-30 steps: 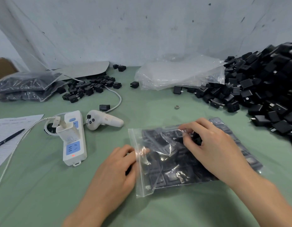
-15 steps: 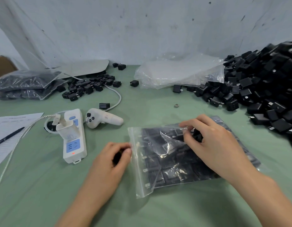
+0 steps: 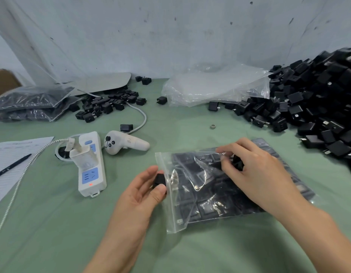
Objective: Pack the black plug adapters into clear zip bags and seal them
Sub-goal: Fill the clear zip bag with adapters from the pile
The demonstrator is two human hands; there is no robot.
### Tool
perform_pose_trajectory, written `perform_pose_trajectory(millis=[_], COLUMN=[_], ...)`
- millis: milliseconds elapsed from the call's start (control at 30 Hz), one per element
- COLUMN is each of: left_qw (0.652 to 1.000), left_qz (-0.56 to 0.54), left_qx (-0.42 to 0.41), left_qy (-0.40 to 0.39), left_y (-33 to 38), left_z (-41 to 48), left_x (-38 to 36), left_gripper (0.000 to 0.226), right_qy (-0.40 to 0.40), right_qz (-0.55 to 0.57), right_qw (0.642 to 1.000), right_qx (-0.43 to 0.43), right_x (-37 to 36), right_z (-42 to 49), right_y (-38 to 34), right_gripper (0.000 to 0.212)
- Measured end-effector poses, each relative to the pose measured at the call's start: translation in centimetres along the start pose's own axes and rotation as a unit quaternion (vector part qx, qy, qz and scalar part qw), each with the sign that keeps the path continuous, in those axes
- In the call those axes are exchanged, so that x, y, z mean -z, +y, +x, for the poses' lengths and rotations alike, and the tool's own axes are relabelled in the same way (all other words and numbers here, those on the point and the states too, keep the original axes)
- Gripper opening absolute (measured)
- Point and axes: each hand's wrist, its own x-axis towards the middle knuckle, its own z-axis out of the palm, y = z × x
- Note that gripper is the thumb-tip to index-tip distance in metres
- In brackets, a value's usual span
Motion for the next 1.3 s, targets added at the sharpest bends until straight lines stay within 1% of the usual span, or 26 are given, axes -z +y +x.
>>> perform_pose_trajectory(millis=[67,133,233,300,367,467,567,633,800,867,933,1033,1133,1233,1300], left_qw=[0.996,0.990,0.977,0.973,0.976,0.979,0.984,0.987,0.994,0.994,0.989,0.983,0.984,0.987,0.989], left_qz=[0.086,0.137,0.179,0.188,0.171,0.156,0.140,0.130,0.056,0.079,0.141,0.183,0.173,0.157,0.148], left_qx=[-0.017,-0.030,-0.047,-0.043,-0.036,-0.022,0.011,0.036,0.080,0.077,0.045,-0.001,-0.014,-0.004,0.003], left_qy=[0.007,0.029,0.105,0.129,0.133,0.130,0.108,0.092,0.049,0.029,0.016,0.025,0.034,0.017,0.020], left_y=[-0.4,-0.9,-1.3,-1.4,-1.2,-0.8,-0.3,0.0,0.9,0.9,0.5,0.2,0.2,0.3,0.3], left_z=[-0.3,-0.5,-0.6,-0.7,-0.7,-0.5,-0.2,-0.2,0.0,-0.1,-0.2,-0.3,-0.1,-0.2,-0.3], left_x=[-1.1,-2.2,-3.3,-3.5,-3.4,-3.2,-3.1,-3.0,-2.3,-2.3,-2.6,-2.7,-2.4,-2.5,-2.6], left_gripper=[0.046,0.045,0.040,0.037,0.036,0.033,0.032,0.036,0.042,0.042,0.043,0.042,0.038,0.044,0.042], right_qy=[0.001,0.003,0.005,-0.003,-0.043,-0.132,-0.186,-0.213,-0.215,-0.212,-0.210,-0.212,-0.215,-0.207,-0.203], right_qz=[0.001,0.005,0.004,0.010,0.012,-0.012,-0.042,-0.066,-0.105,-0.104,-0.104,-0.114,-0.129,-0.134,-0.134], right_qw=[1.000,1.000,1.000,1.000,0.998,0.987,0.977,0.970,0.967,0.968,0.969,0.968,0.966,0.967,0.968], right_qx=[-0.003,-0.001,-0.001,0.016,0.049,0.086,0.093,0.092,0.089,0.081,0.073,0.071,0.063,0.058,0.056], right_x=[0.0,0.0,-0.1,0.0,0.4,0.8,1.1,1.3,1.1,1.0,1.0,1.0,0.9,0.7,0.6], right_z=[0.0,-0.1,-0.2,-0.2,-0.3,-0.2,-0.1,-0.1,-0.2,-0.2,-0.2,-0.4,-0.4,-0.3,-0.2], right_y=[-0.1,-0.2,-0.4,-0.4,-0.4,-0.4,-0.3,-0.4,-0.9,-1.1,-1.2,-1.5,-1.7,-1.9,-2.0], right_gripper=[0.024,0.024,0.022,0.020,0.021,0.031,0.045,0.052,0.049,0.047,0.047,0.050,0.052,0.048,0.045])
